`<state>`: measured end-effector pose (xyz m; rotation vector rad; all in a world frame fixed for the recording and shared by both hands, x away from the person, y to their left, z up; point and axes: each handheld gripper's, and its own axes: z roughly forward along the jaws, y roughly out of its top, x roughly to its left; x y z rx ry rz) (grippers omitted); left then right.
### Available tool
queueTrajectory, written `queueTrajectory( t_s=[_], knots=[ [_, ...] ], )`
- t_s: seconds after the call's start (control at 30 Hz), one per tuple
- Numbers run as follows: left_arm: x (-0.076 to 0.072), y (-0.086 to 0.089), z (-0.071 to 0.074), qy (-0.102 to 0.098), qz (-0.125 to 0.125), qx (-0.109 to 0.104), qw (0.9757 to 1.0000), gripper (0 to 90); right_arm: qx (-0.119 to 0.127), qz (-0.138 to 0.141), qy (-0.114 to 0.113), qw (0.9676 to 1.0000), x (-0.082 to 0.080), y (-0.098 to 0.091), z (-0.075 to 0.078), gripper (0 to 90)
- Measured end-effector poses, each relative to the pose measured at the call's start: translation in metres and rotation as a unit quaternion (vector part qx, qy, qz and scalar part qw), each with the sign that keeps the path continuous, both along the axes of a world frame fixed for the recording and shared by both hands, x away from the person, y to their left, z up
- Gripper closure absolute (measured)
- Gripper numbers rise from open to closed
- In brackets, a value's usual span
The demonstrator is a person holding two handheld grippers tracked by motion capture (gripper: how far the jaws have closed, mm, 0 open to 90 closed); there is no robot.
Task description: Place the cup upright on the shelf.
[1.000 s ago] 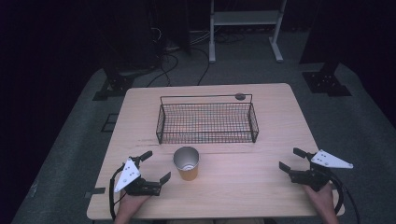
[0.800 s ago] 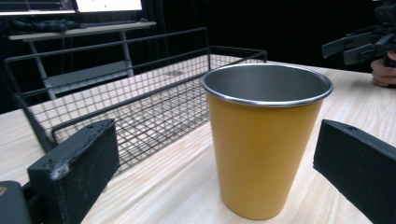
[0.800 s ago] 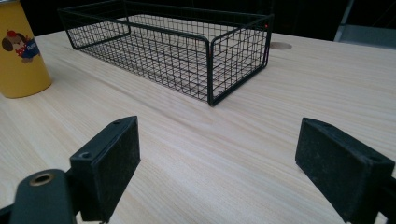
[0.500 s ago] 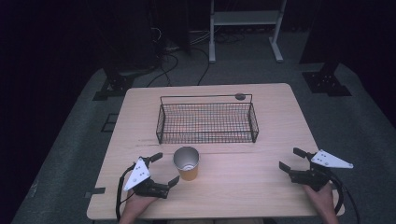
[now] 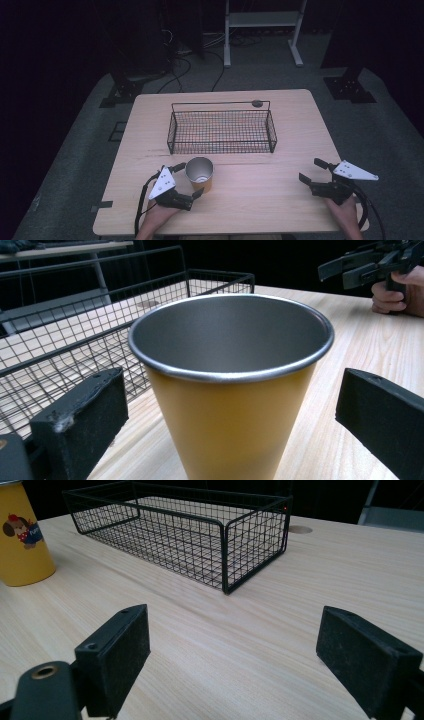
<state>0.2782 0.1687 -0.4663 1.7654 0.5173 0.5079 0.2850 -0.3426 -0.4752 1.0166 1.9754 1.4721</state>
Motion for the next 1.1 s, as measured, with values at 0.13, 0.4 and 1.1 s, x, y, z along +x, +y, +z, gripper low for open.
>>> queueTrajectory(
  t_s=[0.13,0.4,1.1],
  knots=[
    [0.004,-0.010,0.000,0.007,0.002,0.006,1.0000,0.0,-0.001,0.001,0.000,1.0000,0.000,0.000,0.000,12.9],
    [0.012,-0.021,0.002,0.008,0.005,0.006,0.9999,0.0,-0.001,0.002,-0.001,1.0000,0.000,0.000,0.000,12.8],
    [0.016,-0.026,0.013,-0.007,0.001,-0.021,0.9998,11.9,-0.001,0.003,-0.002,1.0000,0.000,0.000,0.000,12.8]
  ],
)
